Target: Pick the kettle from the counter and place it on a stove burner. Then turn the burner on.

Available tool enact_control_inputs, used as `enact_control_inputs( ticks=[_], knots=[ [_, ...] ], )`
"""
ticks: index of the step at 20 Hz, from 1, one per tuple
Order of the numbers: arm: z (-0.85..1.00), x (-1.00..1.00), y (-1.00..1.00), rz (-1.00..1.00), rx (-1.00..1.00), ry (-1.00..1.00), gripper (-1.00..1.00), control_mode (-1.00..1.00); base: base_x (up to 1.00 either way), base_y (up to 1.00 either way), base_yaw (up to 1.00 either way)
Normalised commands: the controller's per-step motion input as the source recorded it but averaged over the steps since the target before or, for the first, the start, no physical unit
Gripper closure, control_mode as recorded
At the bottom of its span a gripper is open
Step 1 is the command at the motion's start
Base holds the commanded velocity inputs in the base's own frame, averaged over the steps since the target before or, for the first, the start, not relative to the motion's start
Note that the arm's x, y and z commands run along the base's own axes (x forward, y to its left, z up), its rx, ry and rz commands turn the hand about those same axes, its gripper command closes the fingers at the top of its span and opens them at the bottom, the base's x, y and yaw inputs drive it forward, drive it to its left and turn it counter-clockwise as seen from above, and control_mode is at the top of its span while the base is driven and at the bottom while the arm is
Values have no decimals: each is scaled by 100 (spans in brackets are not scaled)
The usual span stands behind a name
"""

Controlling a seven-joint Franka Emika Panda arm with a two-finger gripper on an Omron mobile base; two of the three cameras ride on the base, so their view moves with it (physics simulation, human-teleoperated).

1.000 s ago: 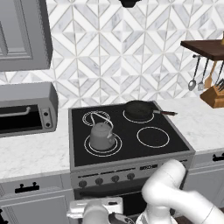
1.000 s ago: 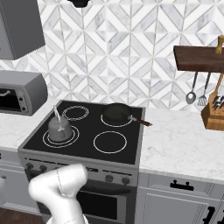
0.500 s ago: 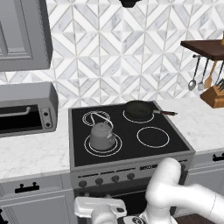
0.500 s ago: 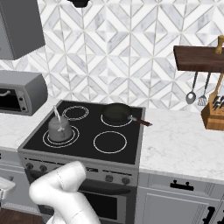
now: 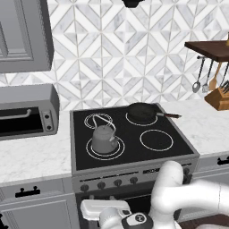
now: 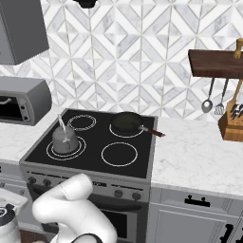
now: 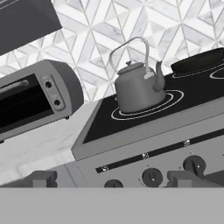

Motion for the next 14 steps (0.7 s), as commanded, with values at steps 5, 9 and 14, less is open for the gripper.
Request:
enact_control_inputs(
  ticks=[5, 9, 14],
  knots=[
    [-7, 0, 11, -1, 0, 0, -100, -100, 0, 0, 0],
    [-21, 4, 25, -2, 1, -6, -100, -100, 0, 0, 0],
    [-15, 21, 32, -6, 0, -6, -100, -100, 0, 0, 0]
  ],
)
